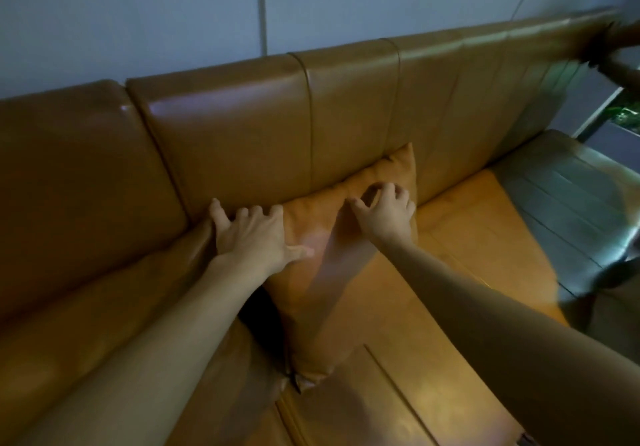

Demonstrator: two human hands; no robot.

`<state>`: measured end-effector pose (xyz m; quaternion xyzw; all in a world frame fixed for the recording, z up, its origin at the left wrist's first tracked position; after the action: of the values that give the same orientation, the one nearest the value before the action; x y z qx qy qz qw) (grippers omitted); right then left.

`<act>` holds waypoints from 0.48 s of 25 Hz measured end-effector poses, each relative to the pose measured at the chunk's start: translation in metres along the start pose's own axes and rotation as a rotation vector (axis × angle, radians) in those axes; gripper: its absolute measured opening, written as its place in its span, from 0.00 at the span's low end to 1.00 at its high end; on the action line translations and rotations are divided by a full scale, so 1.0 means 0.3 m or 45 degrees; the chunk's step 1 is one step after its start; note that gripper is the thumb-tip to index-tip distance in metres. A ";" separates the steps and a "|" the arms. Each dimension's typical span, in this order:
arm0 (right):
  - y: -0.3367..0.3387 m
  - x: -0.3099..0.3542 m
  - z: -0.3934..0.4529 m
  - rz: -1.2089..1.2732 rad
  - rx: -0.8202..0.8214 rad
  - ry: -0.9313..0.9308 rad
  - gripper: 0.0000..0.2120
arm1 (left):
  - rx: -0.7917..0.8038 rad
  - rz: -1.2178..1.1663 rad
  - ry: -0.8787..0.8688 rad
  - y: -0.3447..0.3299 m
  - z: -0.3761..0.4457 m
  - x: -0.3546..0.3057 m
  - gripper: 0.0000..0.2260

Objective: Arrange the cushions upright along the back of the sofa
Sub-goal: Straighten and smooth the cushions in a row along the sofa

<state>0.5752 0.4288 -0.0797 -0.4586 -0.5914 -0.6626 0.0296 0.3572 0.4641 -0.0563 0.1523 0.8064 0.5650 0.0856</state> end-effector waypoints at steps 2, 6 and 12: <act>0.012 -0.029 0.029 0.116 -0.002 -0.117 0.41 | -0.017 0.032 0.038 -0.013 0.013 -0.014 0.41; -0.021 -0.141 0.054 0.361 0.058 -0.470 0.62 | -0.068 -0.005 0.047 -0.028 0.034 -0.029 0.45; -0.107 -0.251 0.090 0.612 0.166 -0.620 0.68 | -0.042 -0.070 0.013 -0.056 0.051 -0.046 0.38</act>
<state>0.6155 0.4224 -0.1557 -0.7266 -0.4971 -0.4687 0.0722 0.3723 0.4676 -0.0778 0.1256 0.8012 0.5765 0.0997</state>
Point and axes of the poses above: each hand's wrist, its own z-axis towards the middle knuckle, its own y-axis out of the back of the hand, x = y × z, the point moved 8 cm from there along z, towards the middle knuckle, and after that the axes turned 7 degrees about x, right-handed, at the moved point
